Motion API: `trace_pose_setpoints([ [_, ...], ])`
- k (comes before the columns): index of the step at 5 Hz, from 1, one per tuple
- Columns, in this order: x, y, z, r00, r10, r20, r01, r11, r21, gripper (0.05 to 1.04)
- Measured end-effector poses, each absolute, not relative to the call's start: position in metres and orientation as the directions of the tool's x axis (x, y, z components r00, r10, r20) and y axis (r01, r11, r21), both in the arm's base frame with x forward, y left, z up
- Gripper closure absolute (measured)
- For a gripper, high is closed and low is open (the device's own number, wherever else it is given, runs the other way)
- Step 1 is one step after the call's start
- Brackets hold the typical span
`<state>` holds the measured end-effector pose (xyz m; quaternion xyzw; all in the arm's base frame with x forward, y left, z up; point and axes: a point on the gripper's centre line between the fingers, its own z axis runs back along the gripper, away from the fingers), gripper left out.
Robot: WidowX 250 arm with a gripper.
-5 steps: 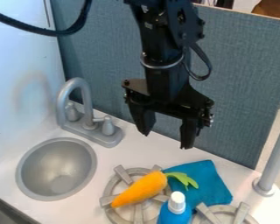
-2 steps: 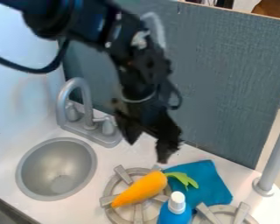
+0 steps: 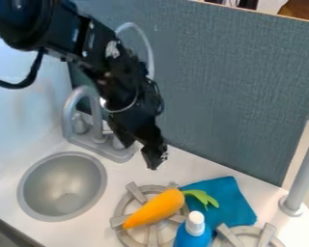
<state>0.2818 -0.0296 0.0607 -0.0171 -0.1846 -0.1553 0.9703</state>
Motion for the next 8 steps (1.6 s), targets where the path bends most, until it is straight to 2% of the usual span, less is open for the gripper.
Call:
trace_pose_setpoints([
  [2, 0.304, -0.031, -0.009, 0.904, -0.349, 0.249, 0.346, 0.937, 0.056, 0.073],
  [4, 0.327, -0.052, -0.061, 0.896, -0.391, 0.210, 0.389, 0.920, 0.051, 0.073],
  [6, 0.330, -0.052, -0.076, 0.899, -0.399, 0.181, 0.390, 0.917, 0.083, 0.073],
  [7, 0.329, -0.048, -0.081, 0.910, -0.391, 0.140, 0.380, 0.920, 0.097, 0.073],
  [8, 0.327, -0.048, -0.089, 0.916, -0.386, 0.113, 0.375, 0.921, 0.103, 0.134],
])
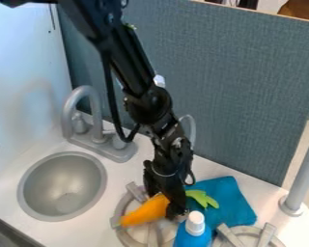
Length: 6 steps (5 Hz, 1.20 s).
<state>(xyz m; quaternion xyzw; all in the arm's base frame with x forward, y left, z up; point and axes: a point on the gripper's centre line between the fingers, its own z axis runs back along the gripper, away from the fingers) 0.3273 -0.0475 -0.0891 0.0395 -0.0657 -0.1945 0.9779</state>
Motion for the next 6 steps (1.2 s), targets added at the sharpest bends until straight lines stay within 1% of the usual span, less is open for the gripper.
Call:
trace_pose_setpoints([
  [1, 0.328, -0.048, -0.089, 0.916, -0.385, 0.112, 0.375, 0.922, 0.097, 0.354],
  [2, 0.326, -0.050, -0.088, 0.928, -0.357, 0.102, 0.353, 0.934, 0.059, 0.488],
  [3, 0.330, -0.044, -0.067, 0.941, -0.316, 0.118, 0.315, 0.949, 0.027, 0.497],
  [4, 0.338, -0.032, -0.008, 0.958, -0.177, 0.228, 0.131, 0.971, 0.201, 0.497],
  [5, 0.333, -0.036, 0.036, 0.951, -0.161, 0.262, 0.088, 0.959, 0.270, 0.497],
  [6, 0.316, -0.068, 0.067, 0.968, -0.109, 0.224, 0.071, 0.983, 0.170, 0.497],
])
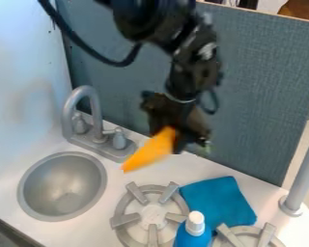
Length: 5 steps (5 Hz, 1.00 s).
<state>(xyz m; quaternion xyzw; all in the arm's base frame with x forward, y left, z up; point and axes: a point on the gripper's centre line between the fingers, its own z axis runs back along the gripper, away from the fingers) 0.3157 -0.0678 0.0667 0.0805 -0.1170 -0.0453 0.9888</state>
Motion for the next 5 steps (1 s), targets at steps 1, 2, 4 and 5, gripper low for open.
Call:
trace_pose_setpoints([
  [1, 0.300, -0.114, 0.073, 0.972, -0.141, 0.190, 0.130, 0.989, 0.067, 0.497],
  [2, 0.281, -0.135, 0.081, 0.982, -0.131, 0.133, 0.134, 0.991, -0.015, 0.497],
  [4, 0.273, -0.171, 0.033, 0.992, -0.110, 0.060, 0.115, 0.989, -0.091, 0.497],
  [5, 0.292, -0.187, 0.005, 0.997, -0.057, 0.057, 0.064, 0.990, -0.127, 0.497],
])
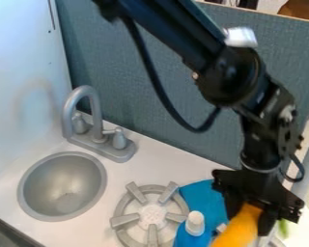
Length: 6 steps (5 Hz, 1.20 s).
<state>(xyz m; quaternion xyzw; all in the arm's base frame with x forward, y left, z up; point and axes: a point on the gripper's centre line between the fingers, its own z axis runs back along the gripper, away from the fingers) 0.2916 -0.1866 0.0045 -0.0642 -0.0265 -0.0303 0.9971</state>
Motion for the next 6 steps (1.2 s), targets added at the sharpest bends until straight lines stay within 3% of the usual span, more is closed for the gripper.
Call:
trace_pose_setpoints([
  [2, 0.313, -0.207, -0.041, 0.996, -0.059, 0.060, 0.066, 0.989, -0.129, 0.497],
  [4, 0.313, -0.211, -0.068, 0.997, -0.052, 0.050, 0.058, 0.990, -0.126, 0.497],
  [5, 0.301, -0.200, -0.077, 0.998, -0.054, 0.030, 0.057, 0.993, -0.104, 0.430],
  [6, 0.289, -0.187, -0.065, 0.998, -0.060, 0.030, 0.062, 0.996, -0.070, 0.139],
])
